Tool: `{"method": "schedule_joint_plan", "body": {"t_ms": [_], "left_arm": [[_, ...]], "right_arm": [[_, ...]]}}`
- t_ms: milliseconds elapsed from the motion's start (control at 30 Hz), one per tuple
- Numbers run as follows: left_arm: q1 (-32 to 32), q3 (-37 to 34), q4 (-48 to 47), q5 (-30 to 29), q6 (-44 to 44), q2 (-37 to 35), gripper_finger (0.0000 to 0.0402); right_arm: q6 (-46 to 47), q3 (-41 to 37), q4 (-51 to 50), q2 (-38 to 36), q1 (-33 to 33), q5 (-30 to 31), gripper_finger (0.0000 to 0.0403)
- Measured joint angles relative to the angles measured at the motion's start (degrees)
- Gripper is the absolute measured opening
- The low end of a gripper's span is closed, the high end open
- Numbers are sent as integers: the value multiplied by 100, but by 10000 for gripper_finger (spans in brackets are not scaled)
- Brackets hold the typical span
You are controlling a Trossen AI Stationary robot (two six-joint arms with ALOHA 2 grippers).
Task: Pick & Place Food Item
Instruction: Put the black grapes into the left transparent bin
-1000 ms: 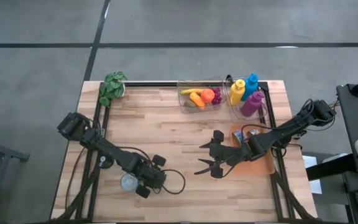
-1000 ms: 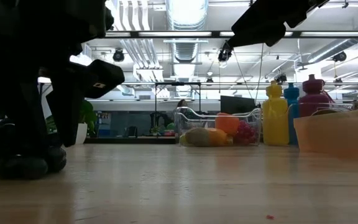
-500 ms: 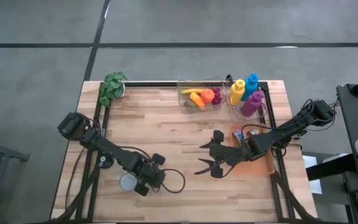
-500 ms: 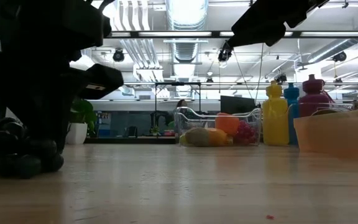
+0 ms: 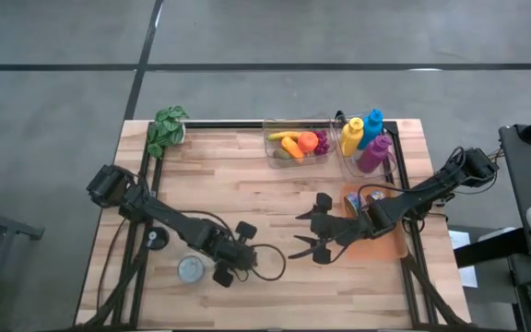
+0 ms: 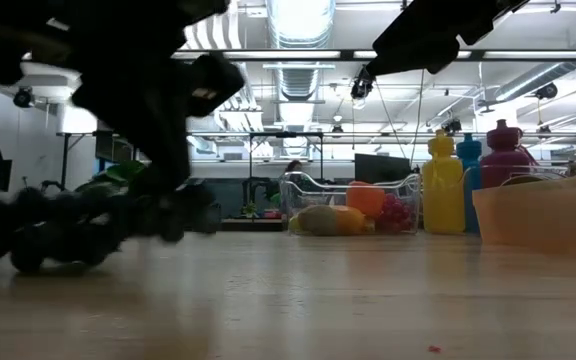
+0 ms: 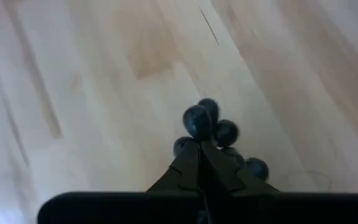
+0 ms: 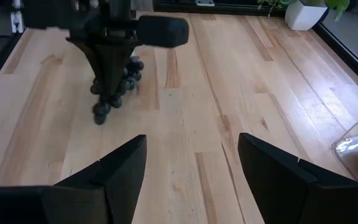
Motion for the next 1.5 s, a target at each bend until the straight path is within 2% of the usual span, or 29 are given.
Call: {"method": "schedule_joint_plan", "body": {"t_ms": [233, 500, 667, 900, 1100, 1367, 1500], "left_arm": [[306, 557, 34, -425, 8, -4, 3], [588, 892, 407, -559, 28, -7, 3], [669, 881, 893, -594, 119, -7, 3], [691, 881, 1169, -1076, 191, -9, 3], [691, 874, 1168, -1152, 309, -9, 2], [691, 867, 1151, -1197, 376, -9, 2], [686, 867, 1151, -1566, 379, -9, 2]], "right_arm": [[-115, -231, 147, 0, 15, 24, 238], [-780, -991, 1713, 0, 15, 61, 227], [-955, -1165, 2087, 64, 15, 58, 226], [-1189, -916, 2141, 508, 15, -3, 230], [-1436, -614, 2118, 870, 15, -7, 227], [-1589, -431, 2117, 1005, 28, -18, 230], [-1573, -433, 2075, 1005, 35, -66, 230]]}}
